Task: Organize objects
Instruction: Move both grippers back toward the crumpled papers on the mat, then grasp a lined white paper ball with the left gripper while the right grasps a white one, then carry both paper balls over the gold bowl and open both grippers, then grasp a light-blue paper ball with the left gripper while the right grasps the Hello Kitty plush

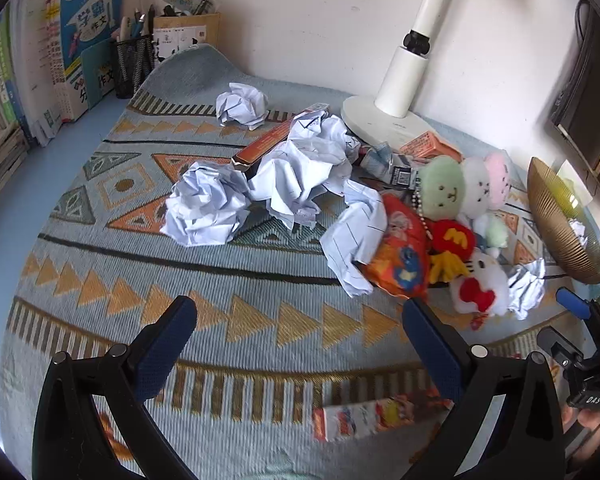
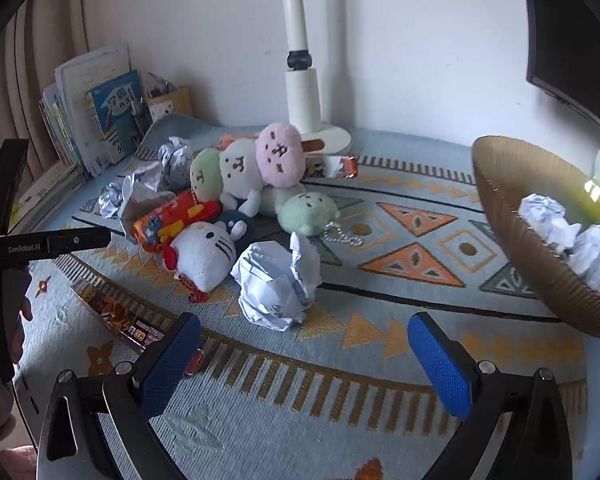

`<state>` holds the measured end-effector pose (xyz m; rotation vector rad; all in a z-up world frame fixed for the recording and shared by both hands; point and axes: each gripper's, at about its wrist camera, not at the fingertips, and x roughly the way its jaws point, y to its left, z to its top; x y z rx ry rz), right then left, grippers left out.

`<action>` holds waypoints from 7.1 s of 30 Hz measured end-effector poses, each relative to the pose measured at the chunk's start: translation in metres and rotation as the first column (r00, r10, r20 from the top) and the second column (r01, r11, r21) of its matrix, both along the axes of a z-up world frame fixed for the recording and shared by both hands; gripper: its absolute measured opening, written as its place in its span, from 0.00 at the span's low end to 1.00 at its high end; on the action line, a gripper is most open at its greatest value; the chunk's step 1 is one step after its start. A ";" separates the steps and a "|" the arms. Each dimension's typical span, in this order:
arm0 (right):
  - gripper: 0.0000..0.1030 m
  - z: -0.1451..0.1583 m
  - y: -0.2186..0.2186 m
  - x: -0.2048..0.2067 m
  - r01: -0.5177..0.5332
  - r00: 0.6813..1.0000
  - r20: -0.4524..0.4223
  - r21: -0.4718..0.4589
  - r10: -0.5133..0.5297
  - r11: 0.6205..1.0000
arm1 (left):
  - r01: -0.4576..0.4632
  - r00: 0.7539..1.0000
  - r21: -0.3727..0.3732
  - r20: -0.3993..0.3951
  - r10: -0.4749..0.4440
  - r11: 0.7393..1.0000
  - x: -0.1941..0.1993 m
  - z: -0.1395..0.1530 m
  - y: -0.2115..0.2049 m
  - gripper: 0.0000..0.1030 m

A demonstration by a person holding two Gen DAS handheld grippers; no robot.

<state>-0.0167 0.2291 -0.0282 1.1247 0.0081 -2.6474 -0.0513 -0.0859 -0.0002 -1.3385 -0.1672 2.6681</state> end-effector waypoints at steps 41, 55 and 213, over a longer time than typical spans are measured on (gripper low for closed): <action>1.00 -0.021 -0.009 -0.044 0.025 0.992 0.123 0.132 -0.042 0.991 | -0.033 0.999 0.065 0.030 0.032 0.997 -0.053 -0.016 0.006 0.99; 0.50 -0.011 -0.009 -0.036 0.017 0.997 0.068 0.077 -0.022 0.997 | -0.023 1.000 0.196 0.011 0.021 0.980 -0.051 -0.016 0.017 0.41; 1.00 -0.027 -0.082 -0.071 -0.097 0.989 0.121 0.141 0.080 0.985 | -0.151 0.988 -0.167 0.002 0.153 0.974 -0.071 -0.023 -0.057 1.00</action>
